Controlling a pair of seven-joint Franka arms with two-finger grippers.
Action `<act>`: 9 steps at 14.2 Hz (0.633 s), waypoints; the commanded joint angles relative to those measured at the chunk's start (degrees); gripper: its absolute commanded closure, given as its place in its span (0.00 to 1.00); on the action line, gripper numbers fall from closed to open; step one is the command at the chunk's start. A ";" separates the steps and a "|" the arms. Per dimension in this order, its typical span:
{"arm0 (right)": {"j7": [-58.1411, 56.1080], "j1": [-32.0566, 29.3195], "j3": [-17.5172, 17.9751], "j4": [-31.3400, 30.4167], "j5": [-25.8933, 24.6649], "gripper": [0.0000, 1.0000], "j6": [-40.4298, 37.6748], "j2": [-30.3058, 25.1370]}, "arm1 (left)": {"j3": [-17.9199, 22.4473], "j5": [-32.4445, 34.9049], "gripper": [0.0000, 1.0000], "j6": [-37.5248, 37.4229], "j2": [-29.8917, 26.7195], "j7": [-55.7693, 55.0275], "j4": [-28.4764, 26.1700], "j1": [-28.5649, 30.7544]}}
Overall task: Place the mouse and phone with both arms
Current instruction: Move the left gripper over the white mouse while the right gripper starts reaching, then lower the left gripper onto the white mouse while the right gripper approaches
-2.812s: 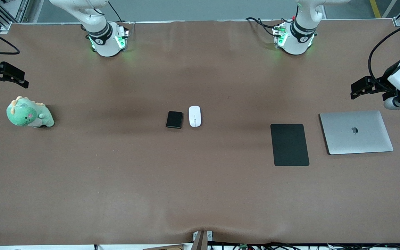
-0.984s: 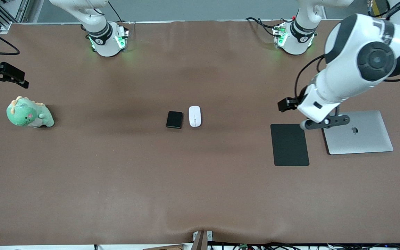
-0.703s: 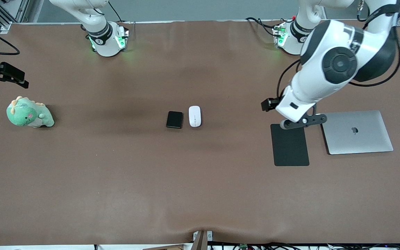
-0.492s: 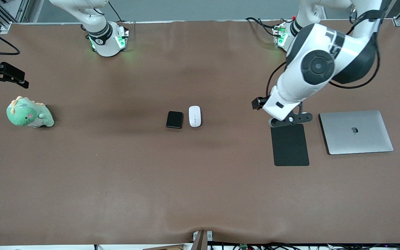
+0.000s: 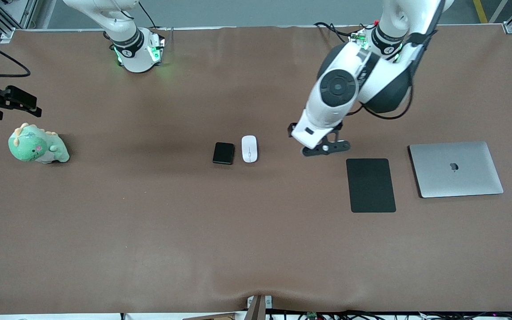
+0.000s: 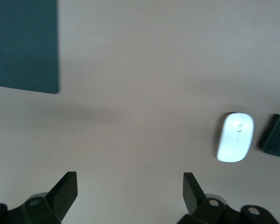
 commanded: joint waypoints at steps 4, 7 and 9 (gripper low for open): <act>-0.70 0.34 0.25 1.22 0.56 0.00 -0.73 5.52 | 0.42 -0.12 0.00 5.66 2.76 -4.15 -0.01 -4.50; -0.44 1.76 0.34 1.31 -0.32 0.00 -0.11 7.02 | -0.11 -0.12 0.00 9.08 5.48 -3.36 0.78 -5.04; -0.17 1.84 0.34 1.31 -0.06 0.00 0.15 8.34 | -0.03 -0.03 0.00 13.72 9.43 -3.27 2.44 -7.57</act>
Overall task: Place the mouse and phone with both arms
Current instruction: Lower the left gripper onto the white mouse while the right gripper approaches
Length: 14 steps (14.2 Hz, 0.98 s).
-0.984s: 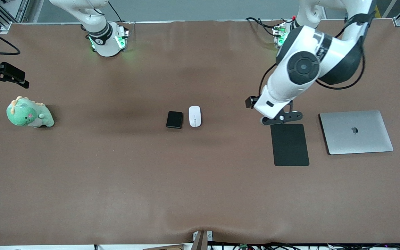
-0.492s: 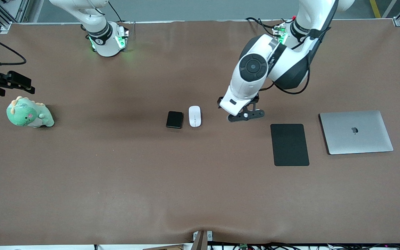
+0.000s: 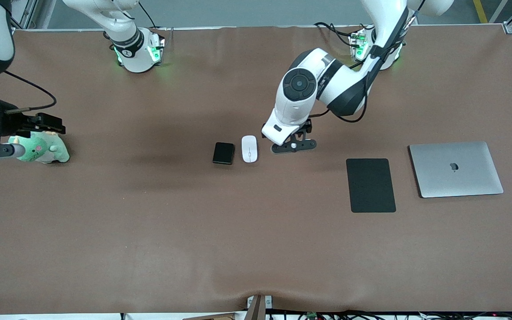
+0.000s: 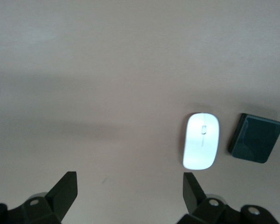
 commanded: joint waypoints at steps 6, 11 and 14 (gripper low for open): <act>0.30 3.17 0.11 1.28 0.94 0.00 1.61 4.11 | 0.11 0.05 0.00 7.36 13.30 -8.21 12.52 -5.97; 1.08 5.19 0.11 1.02 2.26 0.00 2.06 4.64 | 0.55 0.93 0.00 7.45 17.34 -10.61 14.10 -7.65; 5.64 5.63 0.11 0.32 5.24 0.00 1.45 4.64 | 0.64 2.95 0.00 7.53 18.58 -11.48 14.73 -8.70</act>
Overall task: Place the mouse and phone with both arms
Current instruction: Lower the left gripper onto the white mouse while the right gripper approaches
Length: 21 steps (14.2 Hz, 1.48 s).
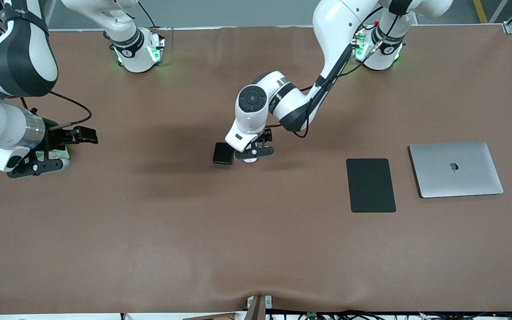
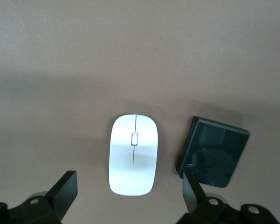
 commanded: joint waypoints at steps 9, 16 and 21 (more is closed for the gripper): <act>12.37 5.33 -0.11 -2.19 5.60 0.00 0.28 0.52 | 0.66 6.71 0.00 3.78 6.05 -6.45 3.25 -2.93; 17.04 7.27 -0.11 -3.95 6.39 0.00 1.25 0.52 | 0.75 6.80 0.00 4.56 7.72 -6.45 3.25 -2.93; 17.04 7.36 -0.11 -5.26 6.47 0.00 2.91 0.70 | 0.75 6.89 0.00 4.57 8.16 -6.45 3.17 -2.93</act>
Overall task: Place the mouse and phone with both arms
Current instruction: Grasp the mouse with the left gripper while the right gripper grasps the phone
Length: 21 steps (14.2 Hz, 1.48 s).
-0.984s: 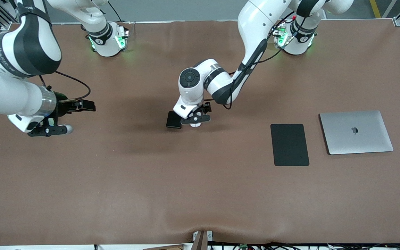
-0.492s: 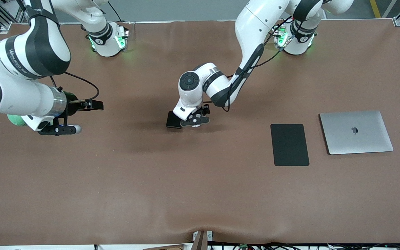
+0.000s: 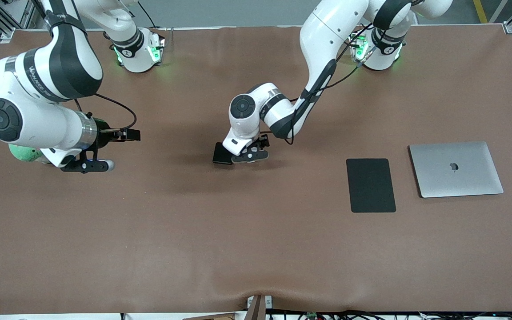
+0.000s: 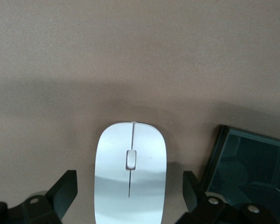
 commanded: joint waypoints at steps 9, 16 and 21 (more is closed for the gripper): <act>6.94 4.98 -0.27 -4.91 2.26 0.00 7.26 0.53 | 0.57 1.99 0.48 0.75 1.73 -2.24 1.34 -0.92; 7.12 6.74 -0.18 -8.51 4.37 0.00 12.96 0.97 | 0.57 2.26 0.60 0.22 -0.20 -1.28 1.25 0.13; 12.28 11.47 -0.27 -15.62 5.43 0.00 23.23 0.88 | 0.48 2.26 0.59 -6.62 -4.07 6.08 0.81 3.46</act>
